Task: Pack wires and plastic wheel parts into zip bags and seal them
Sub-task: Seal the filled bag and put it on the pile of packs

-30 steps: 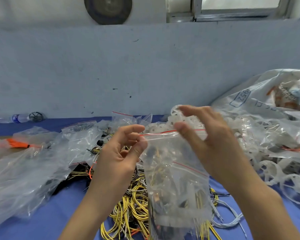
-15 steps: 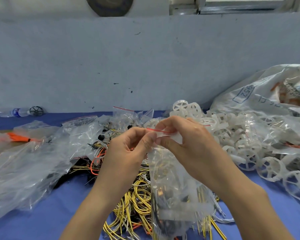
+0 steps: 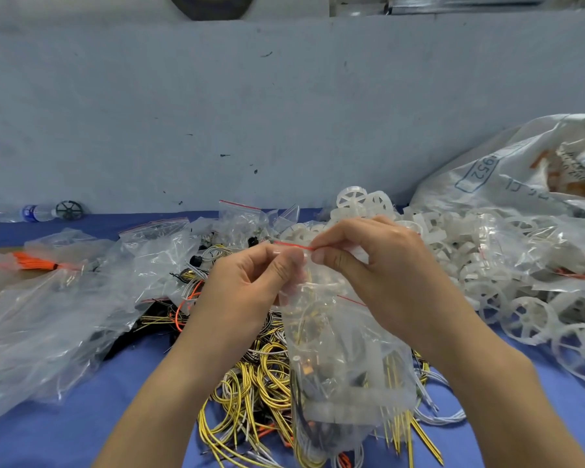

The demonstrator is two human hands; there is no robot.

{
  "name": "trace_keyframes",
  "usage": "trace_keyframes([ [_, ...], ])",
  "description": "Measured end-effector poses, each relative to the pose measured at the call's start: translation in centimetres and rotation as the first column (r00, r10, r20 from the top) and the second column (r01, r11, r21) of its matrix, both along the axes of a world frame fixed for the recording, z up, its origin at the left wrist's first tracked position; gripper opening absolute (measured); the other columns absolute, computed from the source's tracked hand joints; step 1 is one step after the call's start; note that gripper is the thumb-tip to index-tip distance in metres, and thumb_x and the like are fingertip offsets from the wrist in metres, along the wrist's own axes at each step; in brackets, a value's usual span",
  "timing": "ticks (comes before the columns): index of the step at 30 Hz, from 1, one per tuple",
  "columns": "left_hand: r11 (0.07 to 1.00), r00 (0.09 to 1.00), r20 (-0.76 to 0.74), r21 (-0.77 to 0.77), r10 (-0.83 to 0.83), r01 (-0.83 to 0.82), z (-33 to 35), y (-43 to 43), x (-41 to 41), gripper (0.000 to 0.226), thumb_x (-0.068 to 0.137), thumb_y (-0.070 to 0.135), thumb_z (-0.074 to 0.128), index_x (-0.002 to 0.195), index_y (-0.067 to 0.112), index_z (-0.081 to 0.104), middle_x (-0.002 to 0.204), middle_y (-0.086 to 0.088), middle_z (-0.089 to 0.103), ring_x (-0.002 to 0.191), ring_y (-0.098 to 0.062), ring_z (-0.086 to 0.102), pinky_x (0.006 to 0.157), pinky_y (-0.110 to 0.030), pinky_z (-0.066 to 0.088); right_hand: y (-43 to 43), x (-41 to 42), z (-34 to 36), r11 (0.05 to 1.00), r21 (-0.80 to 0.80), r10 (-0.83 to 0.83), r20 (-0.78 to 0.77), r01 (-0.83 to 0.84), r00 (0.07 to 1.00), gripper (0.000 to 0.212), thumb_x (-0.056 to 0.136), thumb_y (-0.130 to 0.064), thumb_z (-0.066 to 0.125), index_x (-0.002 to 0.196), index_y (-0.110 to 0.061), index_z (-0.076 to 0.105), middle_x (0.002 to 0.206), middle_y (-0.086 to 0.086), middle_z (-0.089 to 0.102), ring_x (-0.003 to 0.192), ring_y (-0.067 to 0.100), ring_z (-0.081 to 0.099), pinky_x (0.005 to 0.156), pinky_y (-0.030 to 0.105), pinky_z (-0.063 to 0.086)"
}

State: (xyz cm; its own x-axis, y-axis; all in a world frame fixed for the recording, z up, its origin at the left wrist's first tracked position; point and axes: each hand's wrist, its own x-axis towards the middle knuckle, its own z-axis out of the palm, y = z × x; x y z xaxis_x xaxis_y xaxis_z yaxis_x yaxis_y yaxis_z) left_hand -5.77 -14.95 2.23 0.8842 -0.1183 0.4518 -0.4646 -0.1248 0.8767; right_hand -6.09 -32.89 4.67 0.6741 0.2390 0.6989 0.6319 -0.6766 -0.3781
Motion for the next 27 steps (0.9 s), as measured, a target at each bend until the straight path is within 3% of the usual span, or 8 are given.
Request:
trace_keyframes([
  [4, 1.0, 0.999, 0.034, 0.006, 0.028, -0.028, -0.2, 0.1, 0.2, 0.026, 0.082, 0.041, 0.063, 0.092, 0.021, 0.074, 0.083, 0.0, 0.075, 0.078, -0.02, 0.07, 0.07, -0.027, 0.056, -0.6, -0.2, 0.1, 0.998, 0.066, 0.014, -0.062, -0.01, 0.998, 0.006, 0.089, -0.046, 0.063, 0.089, -0.039, 0.064, 0.089, -0.02, 0.067, 0.092, 0.003, 0.059, 0.082, 0.026, 0.044],
  [8, 1.0, 0.999, 0.051, -0.024, 0.017, -0.016, -0.2, 0.0, 0.0, 0.008, 0.086, 0.025, 0.066, 0.09, 0.024, 0.073, 0.086, 0.005, 0.075, 0.08, -0.009, 0.07, 0.068, -0.016, 0.054, -0.9, -0.6, 0.3, 1.0, 0.015, -0.001, -0.154, 0.003, 0.988, 0.01, 0.091, -0.051, 0.053, 0.094, -0.043, 0.057, 0.091, -0.019, 0.065, 0.076, -0.011, 0.052, 0.069, 0.008, 0.035],
  [12, 0.999, 0.996, 0.082, 0.031, 0.026, -0.029, -0.2, -0.1, -0.1, 0.017, 0.088, 0.012, 0.067, 0.087, 0.029, 0.069, 0.087, 0.002, 0.071, 0.083, -0.015, 0.066, 0.073, -0.026, 0.055, -1.0, -0.7, 0.5, 0.985, -0.167, -0.064, -0.199, 0.031, 0.978, 0.024, 0.095, -0.049, 0.049, 0.103, -0.036, 0.068, 0.082, -0.022, 0.06, 0.09, 0.006, 0.047, 0.077, 0.026, 0.033],
  [15, 0.998, 0.998, 0.062, 0.064, -0.023, 0.019, -0.3, 0.1, -0.3, 0.025, 0.093, 0.007, 0.061, 0.089, 0.032, 0.066, 0.089, 0.004, 0.068, 0.085, -0.028, 0.062, 0.076, -0.037, 0.054, -0.9, -0.6, 0.5, 0.974, -0.225, -0.08, -0.213, 0.031, 0.974, 0.019, 0.093, -0.047, 0.055, 0.102, -0.038, 0.069, 0.078, -0.032, 0.048, 0.093, 0.006, 0.045, 0.079, 0.024, 0.03],
  [18, 0.989, 0.995, 0.018, 0.11, -0.103, 0.1, -0.1, 0.0, -0.4, 0.015, 0.089, 0.027, 0.062, 0.099, 0.038, 0.064, 0.1, 0.01, 0.068, 0.091, -0.014, 0.065, 0.082, -0.033, 0.055, -0.5, -0.5, 0.5, 0.966, -0.254, -0.091, -0.177, 0.044, 0.98, 0.02, 0.093, -0.047, 0.056, 0.104, -0.036, 0.069, 0.083, -0.027, 0.051, 0.096, 0.011, 0.047, 0.087, 0.03, 0.036],
  [21, 0.991, 0.999, 0.028, 0.131, -0.029, 0.025, -0.3, -0.1, 0.0, 0.018, 0.088, 0.049, 0.062, 0.098, 0.034, 0.067, 0.092, 0.01, 0.071, 0.087, -0.006, 0.067, 0.078, -0.026, 0.055, -0.2, -0.4, 0.3, 0.959, -0.278, -0.095, -0.111, 0.061, 0.989, 0.023, 0.092, -0.046, 0.053, 0.106, -0.032, 0.067, 0.096, -0.019, 0.058, 0.095, 0.012, 0.047, 0.088, 0.032, 0.039],
  [23, 0.99, 0.999, 0.046, 0.138, 0.007, -0.014, -0.4, -0.2, 0.2, 0.023, 0.083, 0.047, 0.063, 0.097, 0.03, 0.069, 0.084, 0.008, 0.071, 0.077, -0.007, 0.068, 0.071, -0.022, 0.054, -0.1, -0.3, 0.1, 0.957, -0.277, -0.107, -0.077, 0.082, 0.991, 0.024, 0.092, -0.043, 0.052, 0.105, -0.029, 0.065, 0.095, -0.017, 0.056, 0.095, 0.013, 0.047, 0.087, 0.03, 0.038],
  [27, 0.99, 0.993, 0.096, 0.114, 0.074, -0.085, -0.4, -0.2, 0.2, 0.008, 0.086, 0.033, 0.068, 0.092, 0.028, 0.071, 0.08, 0.01, 0.071, 0.072, -0.005, 0.066, 0.067, -0.018, 0.053, 0.2, -0.3, -0.1, 0.963, -0.252, -0.107, -0.026, 0.097, 0.994, 0.015, 0.094, -0.036, 0.058, 0.107, -0.031, 0.062, 0.096, -0.018, 0.051, 0.095, 0.012, 0.049, 0.087, 0.031, 0.039],
])
